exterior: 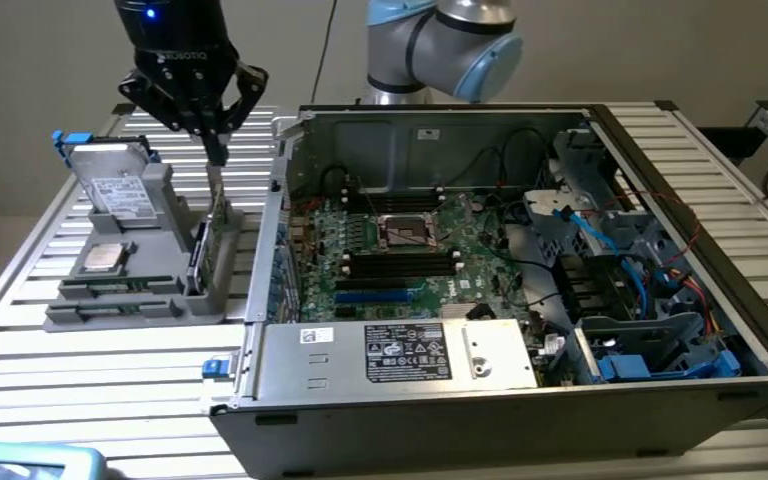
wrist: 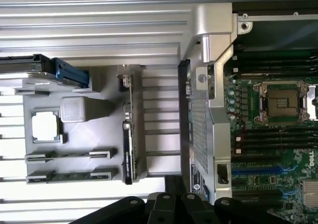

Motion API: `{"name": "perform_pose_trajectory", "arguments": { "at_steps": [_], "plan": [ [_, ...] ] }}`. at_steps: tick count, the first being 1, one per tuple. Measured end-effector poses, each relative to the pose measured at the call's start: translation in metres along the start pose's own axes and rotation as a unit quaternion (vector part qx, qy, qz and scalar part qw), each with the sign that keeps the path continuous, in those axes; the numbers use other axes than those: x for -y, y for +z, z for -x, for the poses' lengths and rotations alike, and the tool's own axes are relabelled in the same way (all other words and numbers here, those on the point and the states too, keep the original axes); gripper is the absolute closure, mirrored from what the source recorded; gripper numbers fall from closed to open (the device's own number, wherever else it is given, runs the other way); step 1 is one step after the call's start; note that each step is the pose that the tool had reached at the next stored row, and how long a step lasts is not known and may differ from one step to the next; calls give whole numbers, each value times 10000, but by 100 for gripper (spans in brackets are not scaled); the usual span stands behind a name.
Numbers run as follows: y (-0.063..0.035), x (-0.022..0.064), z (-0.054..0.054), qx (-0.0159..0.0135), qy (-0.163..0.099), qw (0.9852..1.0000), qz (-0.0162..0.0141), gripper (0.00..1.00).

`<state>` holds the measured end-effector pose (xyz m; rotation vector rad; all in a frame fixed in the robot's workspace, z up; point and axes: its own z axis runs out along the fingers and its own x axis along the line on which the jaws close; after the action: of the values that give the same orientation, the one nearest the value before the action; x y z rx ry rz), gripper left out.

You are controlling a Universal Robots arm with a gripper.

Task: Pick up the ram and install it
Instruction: 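Reach for the ram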

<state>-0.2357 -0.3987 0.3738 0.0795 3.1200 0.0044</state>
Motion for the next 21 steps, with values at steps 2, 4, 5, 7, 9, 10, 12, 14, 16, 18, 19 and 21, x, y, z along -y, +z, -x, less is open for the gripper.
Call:
{"name": "perform_pose_trajectory", "arguments": {
  "at_steps": [2, 4, 5, 7, 9, 10, 12, 14, 16, 18, 19, 21],
  "plan": [
    [28, 5, -91, 0, 0, 10000, -5, 89],
    [56, 9, -181, 0, 0, 10000, -9, 89],
    [70, 12, -226, 0, 0, 10000, -11, 89],
    [98, 17, -320, 1, 0, 10000, -16, 89],
    [125, 21, -411, 1, 0, 10000, -20, 89],
    [139, 24, -457, 1, 0, 10000, -23, 89],
    [167, 28, -549, 1, 0, 10000, -27, 89],
    [196, 33, -639, 1, 0, 10000, -30, 89],
    [229, 38, -733, 2, 0, 10000, -33, 89],
    [263, 43, -823, 1, 0, 10000, -35, 89],
    [280, 45, -868, 2, -1, 10000, -35, 89],
    [315, 50, -962, 2, -1, 10000, -36, 89]
  ]
}}
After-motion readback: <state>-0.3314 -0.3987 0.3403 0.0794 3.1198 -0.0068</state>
